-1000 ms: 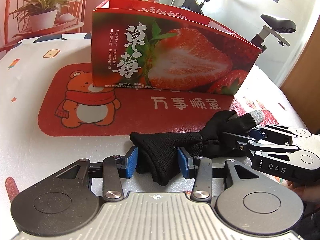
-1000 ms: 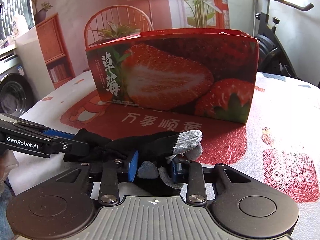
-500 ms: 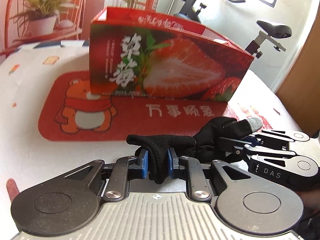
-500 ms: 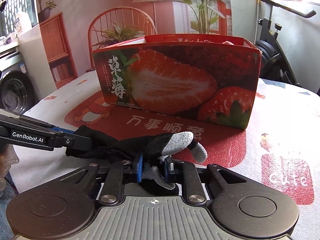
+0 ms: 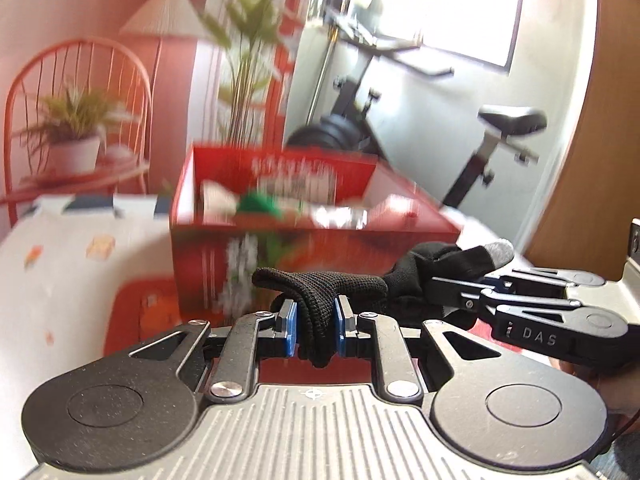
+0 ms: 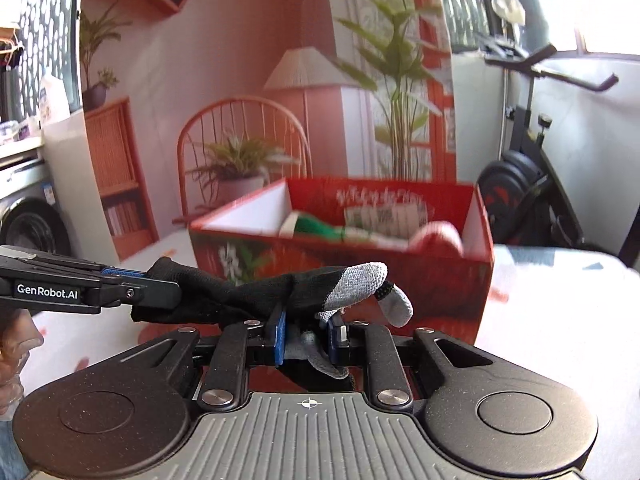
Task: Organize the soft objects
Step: 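Lift the black glove with both grippers and carry it over the box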
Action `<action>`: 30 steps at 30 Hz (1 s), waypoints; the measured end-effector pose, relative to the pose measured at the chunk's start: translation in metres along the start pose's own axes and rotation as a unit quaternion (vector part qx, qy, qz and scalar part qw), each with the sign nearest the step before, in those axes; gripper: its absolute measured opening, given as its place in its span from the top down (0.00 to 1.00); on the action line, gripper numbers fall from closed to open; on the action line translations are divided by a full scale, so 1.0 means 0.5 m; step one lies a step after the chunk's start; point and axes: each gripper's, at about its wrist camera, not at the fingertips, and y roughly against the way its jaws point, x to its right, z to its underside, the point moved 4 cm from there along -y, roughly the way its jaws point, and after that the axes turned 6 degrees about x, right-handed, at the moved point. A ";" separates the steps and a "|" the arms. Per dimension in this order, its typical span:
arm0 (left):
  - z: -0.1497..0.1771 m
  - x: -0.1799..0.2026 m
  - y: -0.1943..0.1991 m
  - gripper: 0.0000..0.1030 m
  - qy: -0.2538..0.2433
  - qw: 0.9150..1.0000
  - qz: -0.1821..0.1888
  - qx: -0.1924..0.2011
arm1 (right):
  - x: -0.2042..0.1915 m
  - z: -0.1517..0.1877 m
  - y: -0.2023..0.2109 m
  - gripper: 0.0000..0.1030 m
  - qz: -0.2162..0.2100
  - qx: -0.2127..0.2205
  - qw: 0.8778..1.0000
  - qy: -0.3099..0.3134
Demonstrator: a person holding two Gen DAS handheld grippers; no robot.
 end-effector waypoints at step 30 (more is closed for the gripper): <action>-0.139 -0.061 -0.337 0.80 -0.029 0.983 -0.005 -0.179 | 0.144 -0.098 -0.387 0.82 0.092 -0.194 0.973 -0.087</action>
